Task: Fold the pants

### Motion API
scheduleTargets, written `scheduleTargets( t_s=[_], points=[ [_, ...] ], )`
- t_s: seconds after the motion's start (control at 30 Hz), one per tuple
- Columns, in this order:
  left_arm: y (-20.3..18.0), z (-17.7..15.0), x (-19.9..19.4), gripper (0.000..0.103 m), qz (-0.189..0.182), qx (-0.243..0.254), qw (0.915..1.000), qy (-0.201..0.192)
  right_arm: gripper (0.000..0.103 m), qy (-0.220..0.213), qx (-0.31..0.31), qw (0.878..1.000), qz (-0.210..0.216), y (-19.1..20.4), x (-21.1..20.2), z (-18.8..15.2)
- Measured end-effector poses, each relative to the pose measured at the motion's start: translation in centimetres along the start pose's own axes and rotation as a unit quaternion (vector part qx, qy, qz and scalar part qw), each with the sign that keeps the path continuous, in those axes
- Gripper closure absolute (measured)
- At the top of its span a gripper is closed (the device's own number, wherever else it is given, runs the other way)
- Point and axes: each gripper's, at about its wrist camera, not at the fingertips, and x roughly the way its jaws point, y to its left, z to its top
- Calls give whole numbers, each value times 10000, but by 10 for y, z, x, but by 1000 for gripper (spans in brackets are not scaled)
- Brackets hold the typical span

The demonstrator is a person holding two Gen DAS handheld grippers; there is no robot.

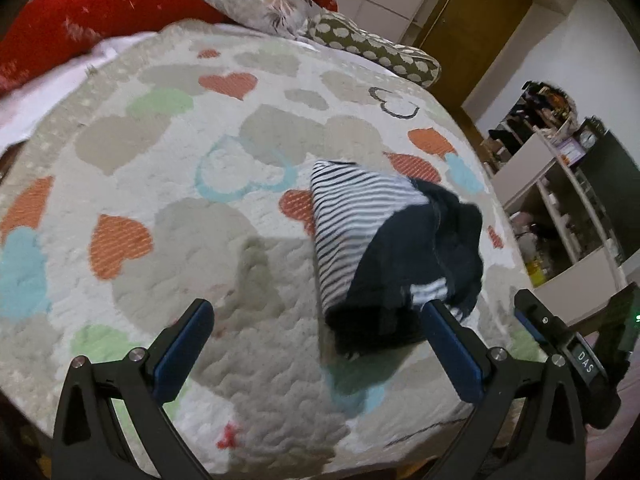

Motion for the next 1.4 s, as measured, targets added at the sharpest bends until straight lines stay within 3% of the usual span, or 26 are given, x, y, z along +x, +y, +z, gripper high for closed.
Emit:
scheduleTargets(
  t_s=[0.1,0.23,0.37,0.43,0.53,0.57,0.6,0.67,0.7,0.73,1.0,1.2,1.4],
  points=[
    [4,19,14,0,-328,-177,9993,105,23,125,191,9983,530,-7,11,18],
    [8,40,42,0,-658,-260,9967,400,23,602,330,9918,1074,-6,46,36],
    [6,46,81,0,-1403,-418,9835,1068,23,925,460,9857,1330,-5,81,46],
    [0,44,96,0,-1558,-377,9788,1276,23,1186,629,9786,1559,-5,103,47],
    [-19,40,99,2,-1341,20,9842,1160,24,1269,702,9748,1696,-3,119,49],
    [-25,39,97,26,-1433,176,9827,1163,28,1264,718,9730,1794,-2,121,51],
    [-31,39,96,37,-1418,295,9824,1180,44,1344,801,9672,1999,-1,125,52],
    [-37,40,90,51,-1309,465,9845,1071,50,1502,991,9590,2190,0,132,51],
    [-38,41,88,54,-1305,487,9848,1035,54,1495,936,9599,2177,4,132,51],
    [-38,43,85,55,-1324,479,9849,1009,58,1496,869,9611,2154,6,132,51],
    [-36,78,79,55,-1428,386,9857,807,61,1352,703,9617,2278,24,125,78],
    [-39,119,85,55,-1164,584,9900,548,61,1221,412,9667,2209,42,134,110],
    [-35,144,109,55,-824,644,9931,533,62,1196,236,9725,1985,54,161,134]
  ],
)
